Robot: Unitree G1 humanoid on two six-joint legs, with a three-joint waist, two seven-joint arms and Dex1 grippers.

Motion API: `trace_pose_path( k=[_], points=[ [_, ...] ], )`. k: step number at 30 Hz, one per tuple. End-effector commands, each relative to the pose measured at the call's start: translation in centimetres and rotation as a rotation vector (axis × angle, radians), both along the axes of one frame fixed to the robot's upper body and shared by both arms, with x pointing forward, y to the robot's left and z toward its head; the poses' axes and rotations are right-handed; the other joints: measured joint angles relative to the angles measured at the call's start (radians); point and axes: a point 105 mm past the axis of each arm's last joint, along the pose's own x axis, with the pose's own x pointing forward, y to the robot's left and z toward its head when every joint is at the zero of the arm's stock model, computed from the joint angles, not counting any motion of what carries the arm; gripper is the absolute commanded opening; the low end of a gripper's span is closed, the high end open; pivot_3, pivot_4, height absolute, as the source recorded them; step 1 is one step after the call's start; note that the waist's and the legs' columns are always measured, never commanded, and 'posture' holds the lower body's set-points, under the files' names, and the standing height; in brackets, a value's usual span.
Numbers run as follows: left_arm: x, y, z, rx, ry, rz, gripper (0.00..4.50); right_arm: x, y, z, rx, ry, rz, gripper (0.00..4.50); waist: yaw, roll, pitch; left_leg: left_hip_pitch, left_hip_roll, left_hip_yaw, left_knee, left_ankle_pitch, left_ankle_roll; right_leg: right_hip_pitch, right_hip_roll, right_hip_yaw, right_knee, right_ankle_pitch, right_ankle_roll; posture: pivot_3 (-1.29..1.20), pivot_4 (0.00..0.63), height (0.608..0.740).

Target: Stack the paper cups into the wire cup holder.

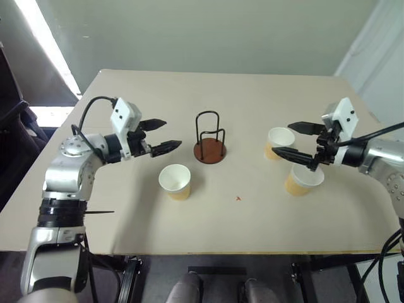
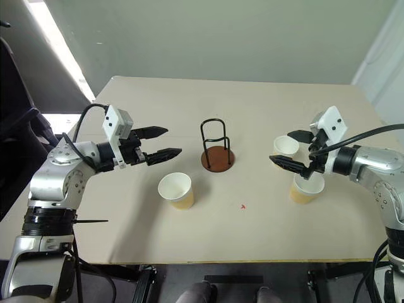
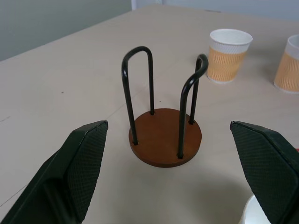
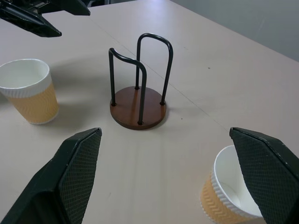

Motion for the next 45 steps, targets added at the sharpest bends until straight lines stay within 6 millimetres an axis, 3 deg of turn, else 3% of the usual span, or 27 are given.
trace_pose_path(
  k=[1, 35, 38, 45],
  points=[
    [0.5, -0.5, 1.0, 0.003, -0.041, -0.02, 4.5, -0.6, -0.2, 1.4, -0.008, -0.062, -0.007, 4.48, 0.0, 0.0, 0.0, 0.0, 0.0, 0.0, 0.0, 0.0, 0.0, 0.0, 0.0, 0.0, 0.0, 0.0, 0.0, 0.0, 0.15, 0.74],
    [4.6, -6.8, -1.6, -0.02, -0.015, -0.1, 4.5, -0.6, -0.5, 1.3, -0.025, -0.059, -0.046, 4.48, 0.006, 0.0, 0.0, -0.002, 0.0, 0.0, 0.002, 0.001, 0.002, 0.0, 0.0, 0.0, -0.001, 0.001, 0.002, 0.0, 0.15, 0.74],
    [4.6, -7.2, -1.9, -0.019, -0.005, -0.114, 3.93, -0.6, -0.5, 1.3, -0.021, -0.061, -0.051, 4.5, 0.006, 0.0, 0.0, -0.003, 0.0, 0.0, 0.002, 0.001, 0.002, -0.001, 0.0, 0.0, -0.001, 0.001, 0.002, 0.0, 0.15, 0.74],
    [4.5, -7.7, -2.1, -0.009, 0.003, -0.144, 1.38, -0.8, -0.7, 1.5, -0.019, -0.064, -0.063, 4.5, 0.006, 0.0, 0.0, -0.004, 0.0, 0.001, 0.002, 0.002, 0.003, -0.001, 0.0, 0.0, -0.001, 0.002, 0.003, 0.0, 0.15, 0.74]
  ],
)
